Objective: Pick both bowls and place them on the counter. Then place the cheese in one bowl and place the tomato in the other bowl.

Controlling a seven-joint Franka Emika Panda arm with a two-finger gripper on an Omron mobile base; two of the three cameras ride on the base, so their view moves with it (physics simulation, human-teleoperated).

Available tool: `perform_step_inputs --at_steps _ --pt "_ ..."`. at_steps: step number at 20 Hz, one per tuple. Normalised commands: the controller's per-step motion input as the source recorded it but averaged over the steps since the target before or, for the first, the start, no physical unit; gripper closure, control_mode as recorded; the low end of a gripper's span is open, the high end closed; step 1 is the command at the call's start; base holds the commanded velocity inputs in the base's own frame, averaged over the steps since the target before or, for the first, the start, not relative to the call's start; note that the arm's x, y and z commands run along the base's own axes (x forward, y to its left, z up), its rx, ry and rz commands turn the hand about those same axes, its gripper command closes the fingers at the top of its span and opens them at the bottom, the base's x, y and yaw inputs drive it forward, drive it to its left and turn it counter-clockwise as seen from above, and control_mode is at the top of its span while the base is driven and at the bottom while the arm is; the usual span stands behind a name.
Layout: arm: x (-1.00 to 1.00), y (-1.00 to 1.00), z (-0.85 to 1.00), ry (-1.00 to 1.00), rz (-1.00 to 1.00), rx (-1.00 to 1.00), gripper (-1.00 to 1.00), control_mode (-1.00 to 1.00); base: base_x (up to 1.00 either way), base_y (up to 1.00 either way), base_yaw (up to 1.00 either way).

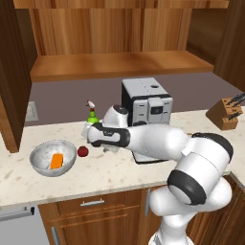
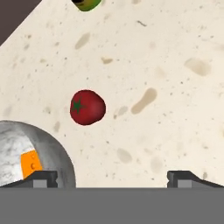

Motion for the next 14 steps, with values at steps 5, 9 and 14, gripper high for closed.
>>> perform_step_inputs --at_steps 5,9,14 --pt "0.22 0.15 -0.18 0.02 0.0 0.0 -1.0 -1.0 0.0 0.0 0.0" --pt "0.25 0.14 -0.2 0.02 0.0 0.0 -1.0 -1.0 0.0 0.0 0.0" --pt "0.29 0.14 -0.2 0.0 0.0 0.0 -1.0 -1.0 0.0 0.0 0.0"
